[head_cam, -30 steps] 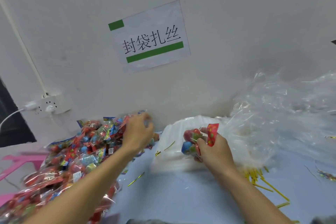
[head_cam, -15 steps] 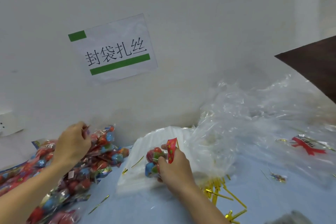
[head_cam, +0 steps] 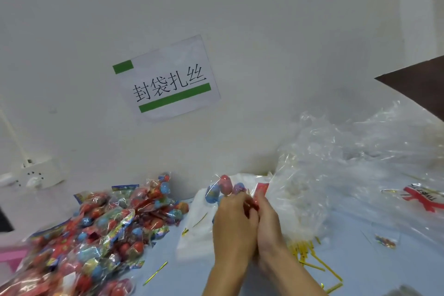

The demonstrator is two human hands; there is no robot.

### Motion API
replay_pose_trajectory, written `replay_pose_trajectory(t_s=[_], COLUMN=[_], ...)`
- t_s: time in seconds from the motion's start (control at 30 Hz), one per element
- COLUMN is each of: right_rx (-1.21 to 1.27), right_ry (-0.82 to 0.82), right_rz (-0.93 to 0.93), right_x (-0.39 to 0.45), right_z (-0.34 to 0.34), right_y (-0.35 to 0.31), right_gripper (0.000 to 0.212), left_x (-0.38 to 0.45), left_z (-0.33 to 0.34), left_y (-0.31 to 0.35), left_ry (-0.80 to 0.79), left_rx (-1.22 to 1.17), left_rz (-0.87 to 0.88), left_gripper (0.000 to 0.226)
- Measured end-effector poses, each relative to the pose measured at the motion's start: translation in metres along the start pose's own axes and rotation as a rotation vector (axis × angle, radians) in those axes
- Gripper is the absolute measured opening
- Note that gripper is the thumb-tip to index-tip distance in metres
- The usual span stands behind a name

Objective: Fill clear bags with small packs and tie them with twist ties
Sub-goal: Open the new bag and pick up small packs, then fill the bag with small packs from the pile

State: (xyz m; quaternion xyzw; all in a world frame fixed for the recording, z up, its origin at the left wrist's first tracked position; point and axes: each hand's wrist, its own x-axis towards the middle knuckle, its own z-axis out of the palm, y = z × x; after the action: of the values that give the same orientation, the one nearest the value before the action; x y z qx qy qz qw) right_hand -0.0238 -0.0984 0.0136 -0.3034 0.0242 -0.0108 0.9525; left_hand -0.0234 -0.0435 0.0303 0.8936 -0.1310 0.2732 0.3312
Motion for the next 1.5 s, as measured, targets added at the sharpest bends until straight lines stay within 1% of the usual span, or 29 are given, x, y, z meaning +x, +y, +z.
replay_pose_trajectory(t_s=[0.03,0.1,0.17,0.27,0.37,0.4,0.43,0.47,0.5,0.53,0.57,0.6,0.67,0.73,0.77,0.8,0.83,0.87,0.9,0.93,0.97,1.07,1.13,1.2,1.33,1.43,1.5], right_rx=[0.017,-0.064,-0.127,-0.207,-0.331,-0.367,-0.398,-0.428,-0.460,-0.485,-0.506,-0.521,-0.531,-0.538,-0.534,-0.521,-0.509,-0.506,-0.513,-0.525,-0.531,-0.515,-0.532,-0.560,-0.560,-0.566,-0.558], right_ry=[-0.021,-0.026,-0.026,0.014,0.095,0.105,0.107,0.097,0.088,0.077,0.058,0.021,-0.067,-0.134,-0.154,-0.165,-0.168,-0.165,-0.160,-0.158,-0.156,-0.146,-0.131,-0.101,-0.126,-0.153,-0.181], right_rz=[-0.006,-0.014,-0.001,0.013,0.002,-0.005,-0.017,-0.036,-0.057,-0.075,-0.087,-0.089,-0.063,-0.030,-0.026,-0.026,-0.027,-0.035,-0.048,-0.059,-0.064,-0.073,-0.103,-0.113,-0.110,-0.101,-0.083], right_x=[-0.001,-0.001,0.000,0.003,0.008,0.010,0.010,0.011,0.013,0.013,0.014,0.014,0.013,0.011,0.011,0.012,0.014,0.015,0.016,0.017,0.017,0.019,0.019,0.020,0.018,0.016,0.014], right_z=[-0.001,-0.001,0.003,0.002,-0.004,-0.004,-0.003,-0.002,-0.002,-0.002,-0.002,-0.003,-0.004,-0.003,-0.003,-0.005,-0.007,-0.009,-0.011,-0.013,-0.013,-0.016,-0.017,-0.018,-0.018,-0.018,-0.017], right_y=[-0.003,-0.006,-0.008,-0.010,-0.011,-0.011,-0.010,-0.009,-0.009,-0.008,-0.007,-0.007,-0.005,-0.003,-0.002,0.000,0.000,0.001,0.001,0.001,0.001,-0.001,-0.003,-0.004,0.000,0.003,0.004], right_gripper=[0.051,0.042,0.033,0.031,0.030,0.030,0.029,0.029,0.028,0.027,0.027,0.028,0.036,0.041,0.042,0.044,0.046,0.044,0.040,0.036,0.035,0.043,0.040,0.038,0.039,0.031,0.024], left_x=[0.001,0.005,0.009,0.009,0.006,0.005,0.005,0.006,0.009,0.012,0.014,0.015,0.014,0.013,0.013,0.012,0.012,0.013,0.013,0.013,0.014,0.016,0.016,0.014,0.011,0.009,0.008], left_z=[0.001,-0.005,-0.015,-0.026,-0.032,-0.034,-0.037,-0.039,-0.041,-0.043,-0.044,-0.044,-0.036,-0.030,-0.029,-0.029,-0.028,-0.027,-0.026,-0.026,-0.026,-0.026,-0.027,-0.027,-0.028,-0.022,-0.018], left_y=[0.000,-0.002,-0.004,-0.011,-0.023,-0.028,-0.034,-0.042,-0.050,-0.056,-0.061,-0.063,-0.065,-0.066,-0.066,-0.068,-0.071,-0.074,-0.077,-0.079,-0.079,-0.081,-0.082,-0.083,-0.077,-0.073,-0.070], left_ry=[-0.041,-0.126,-0.206,-0.289,-0.321,-0.285,-0.203,-0.075,0.066,0.190,0.269,0.273,0.138,0.004,-0.026,-0.046,-0.069,-0.092,-0.115,-0.127,-0.138,-0.168,-0.162,-0.157,-0.161,-0.096,-0.027], left_rx=[-0.011,-0.027,-0.122,-0.249,-0.375,-0.456,-0.545,-0.611,-0.627,-0.616,-0.597,-0.590,-0.613,-0.732,-0.791,-0.820,-0.836,-0.848,-0.856,-0.884,-0.919,-1.002,-1.036,-1.052,-1.056,-0.894,-0.766], left_rz=[-0.008,0.015,0.004,-0.030,-0.062,-0.085,-0.122,-0.166,-0.210,-0.247,-0.270,-0.299,-0.384,-0.453,-0.476,-0.497,-0.520,-0.552,-0.582,-0.604,-0.621,-0.662,-0.681,-0.683,-0.636,-0.635,-0.595], left_gripper=[0.010,0.011,0.017,0.014,0.011,0.014,0.018,0.023,0.027,0.026,0.017,0.006,0.025,0.031,0.032,0.040,0.053,0.067,0.074,0.076,0.073,0.056,0.038,0.030,0.027,0.037,0.042])
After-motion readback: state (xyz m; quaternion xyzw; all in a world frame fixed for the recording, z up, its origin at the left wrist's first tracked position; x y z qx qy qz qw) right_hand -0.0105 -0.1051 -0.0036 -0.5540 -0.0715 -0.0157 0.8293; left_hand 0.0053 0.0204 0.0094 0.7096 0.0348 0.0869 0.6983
